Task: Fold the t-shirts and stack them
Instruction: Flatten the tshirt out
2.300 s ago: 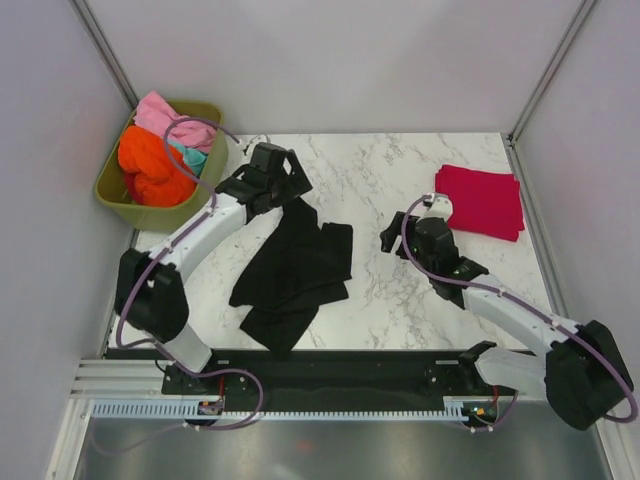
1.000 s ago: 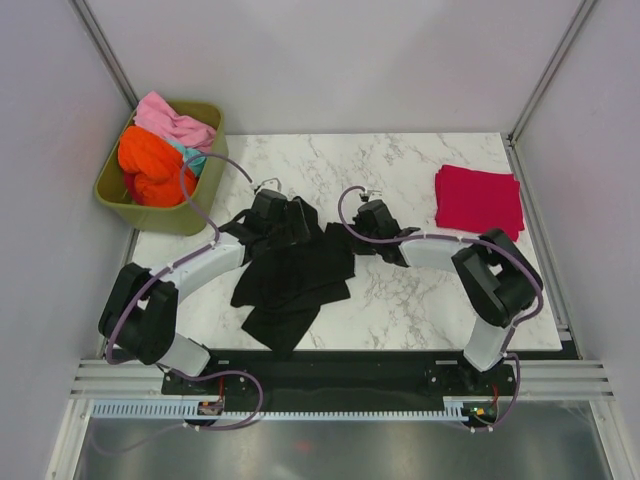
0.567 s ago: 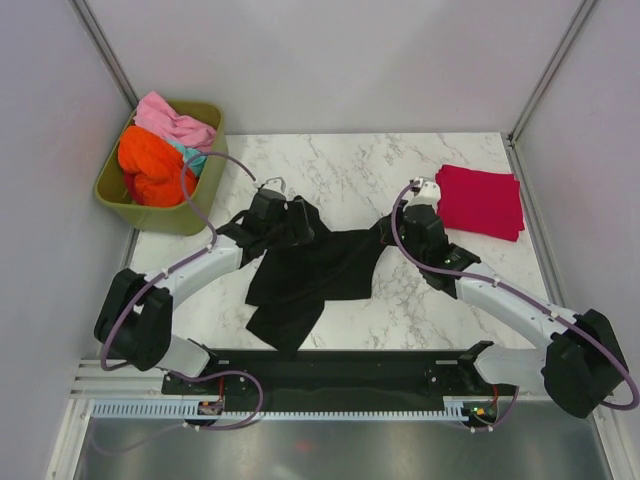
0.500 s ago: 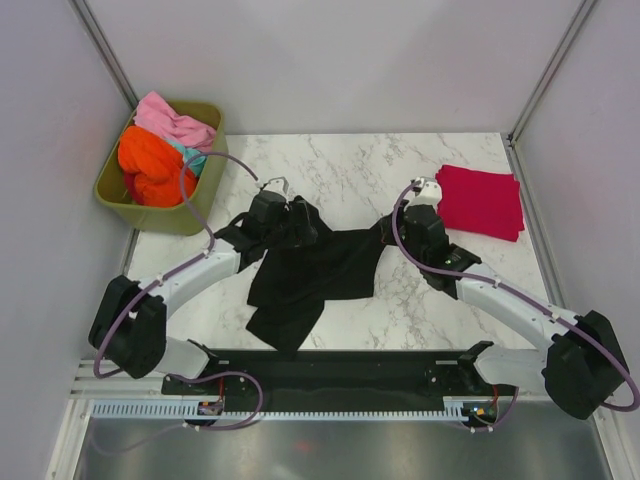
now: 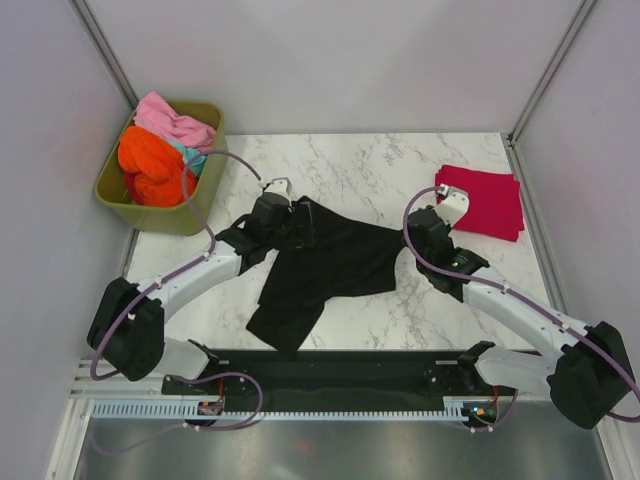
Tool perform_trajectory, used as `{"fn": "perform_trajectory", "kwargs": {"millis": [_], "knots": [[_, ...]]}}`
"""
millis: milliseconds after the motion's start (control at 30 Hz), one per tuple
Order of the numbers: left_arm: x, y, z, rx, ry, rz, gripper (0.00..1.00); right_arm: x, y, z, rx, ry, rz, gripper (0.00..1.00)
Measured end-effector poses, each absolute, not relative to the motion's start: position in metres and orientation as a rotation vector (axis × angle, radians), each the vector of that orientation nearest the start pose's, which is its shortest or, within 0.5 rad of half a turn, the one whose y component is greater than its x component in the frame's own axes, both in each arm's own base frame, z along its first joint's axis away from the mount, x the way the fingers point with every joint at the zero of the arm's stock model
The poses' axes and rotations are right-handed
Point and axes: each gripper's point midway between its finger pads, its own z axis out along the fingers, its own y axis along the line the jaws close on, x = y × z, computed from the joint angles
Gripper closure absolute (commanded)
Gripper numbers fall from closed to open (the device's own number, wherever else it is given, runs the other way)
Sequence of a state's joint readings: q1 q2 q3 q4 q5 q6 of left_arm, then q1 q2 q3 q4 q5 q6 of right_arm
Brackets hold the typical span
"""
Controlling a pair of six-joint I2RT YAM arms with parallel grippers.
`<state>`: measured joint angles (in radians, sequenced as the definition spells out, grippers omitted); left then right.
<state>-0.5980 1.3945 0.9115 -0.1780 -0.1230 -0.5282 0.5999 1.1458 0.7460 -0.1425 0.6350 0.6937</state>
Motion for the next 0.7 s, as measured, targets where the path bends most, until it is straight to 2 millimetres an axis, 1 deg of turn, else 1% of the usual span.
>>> {"fn": "perform_trajectory", "kwargs": {"millis": [100, 200, 267, 333, 367, 400, 500, 600, 700], "knots": [[0.33, -0.212, 0.127, -0.031, 2.281, -0.453, 0.0, 0.324, 0.1, 0.175, 0.56, 1.897, 0.081, 1.0], [0.337, -0.202, 0.124, -0.09, 2.29, -0.448, 0.0, 0.323, 0.088, 0.185, 0.616, 1.846, 0.06, 1.0], [0.342, -0.194, 0.112, -0.134, 2.324, -0.444, 0.0, 0.323, 0.086, 0.185, 0.63, 1.837, 0.05, 1.0], [0.347, -0.188, 0.094, -0.174, 2.375, -0.437, 0.0, 0.322, 0.083, 0.183, 0.637, 1.841, 0.034, 1.0], [0.35, -0.184, 0.083, -0.197, 2.405, -0.429, 0.02, 0.321, 0.082, 0.182, 0.64, 1.841, 0.028, 1.0], [0.35, -0.181, 0.071, -0.218, 2.439, -0.424, 0.03, 0.321, 0.081, 0.181, 0.647, 1.84, 0.022, 1.0], [0.348, -0.172, 0.046, -0.262, 2.517, -0.402, 0.04, 0.321, 0.073, 0.181, 0.675, 1.834, 0.01, 1.0], [0.343, -0.17, 0.036, -0.273, 2.558, -0.399, 0.04, 0.319, 0.06, 0.182, 0.725, 1.816, -0.002, 1.0], [0.345, -0.171, 0.037, -0.271, 2.558, -0.403, 0.04, 0.315, 0.042, 0.187, 0.789, 1.778, -0.008, 1.0]]}}
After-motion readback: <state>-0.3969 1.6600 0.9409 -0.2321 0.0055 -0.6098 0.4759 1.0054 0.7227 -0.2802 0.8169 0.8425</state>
